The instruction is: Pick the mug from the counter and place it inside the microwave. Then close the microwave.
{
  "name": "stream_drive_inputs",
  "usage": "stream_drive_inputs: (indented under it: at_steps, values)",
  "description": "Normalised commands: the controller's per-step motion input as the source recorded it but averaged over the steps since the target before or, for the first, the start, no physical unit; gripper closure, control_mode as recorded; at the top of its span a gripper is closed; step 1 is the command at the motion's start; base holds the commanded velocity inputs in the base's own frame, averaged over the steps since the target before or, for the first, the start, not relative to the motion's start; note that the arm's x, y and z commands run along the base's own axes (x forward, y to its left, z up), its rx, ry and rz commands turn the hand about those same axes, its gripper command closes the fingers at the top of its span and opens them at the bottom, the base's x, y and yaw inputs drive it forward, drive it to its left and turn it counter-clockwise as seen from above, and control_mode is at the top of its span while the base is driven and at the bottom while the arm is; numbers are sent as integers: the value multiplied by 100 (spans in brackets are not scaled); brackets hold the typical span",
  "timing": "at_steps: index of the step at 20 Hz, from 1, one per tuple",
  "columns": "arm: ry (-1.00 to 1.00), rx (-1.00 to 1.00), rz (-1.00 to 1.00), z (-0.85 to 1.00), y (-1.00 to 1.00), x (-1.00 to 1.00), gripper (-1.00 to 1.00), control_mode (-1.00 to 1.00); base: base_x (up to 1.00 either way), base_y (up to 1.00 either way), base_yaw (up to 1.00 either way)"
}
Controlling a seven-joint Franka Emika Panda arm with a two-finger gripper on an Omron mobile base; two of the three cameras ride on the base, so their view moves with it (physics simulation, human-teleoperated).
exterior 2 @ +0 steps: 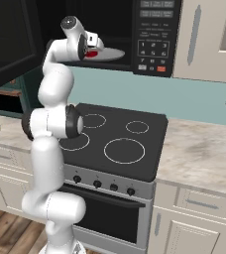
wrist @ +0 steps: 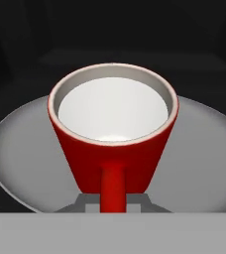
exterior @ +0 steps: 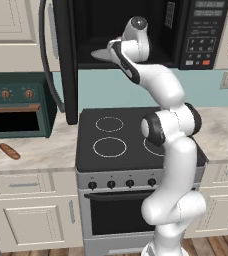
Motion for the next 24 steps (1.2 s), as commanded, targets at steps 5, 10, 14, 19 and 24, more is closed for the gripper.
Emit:
stream_drive_inputs:
  at_steps: [5,10,14,19,24]
  values:
    - [0,0,0,0,0,0,-100,-100,0,0,0]
    - [0,0,0,0,0,0,-100,-100,0,0,0]
    - [0,0,0,0,0,0,-100,-100,0,0,0]
    - [-2,0,0,0,-8,-43,-100,-100,0,0,0]
    - [-7,0,0,0,-30,-98,-100,-100,0,0,0]
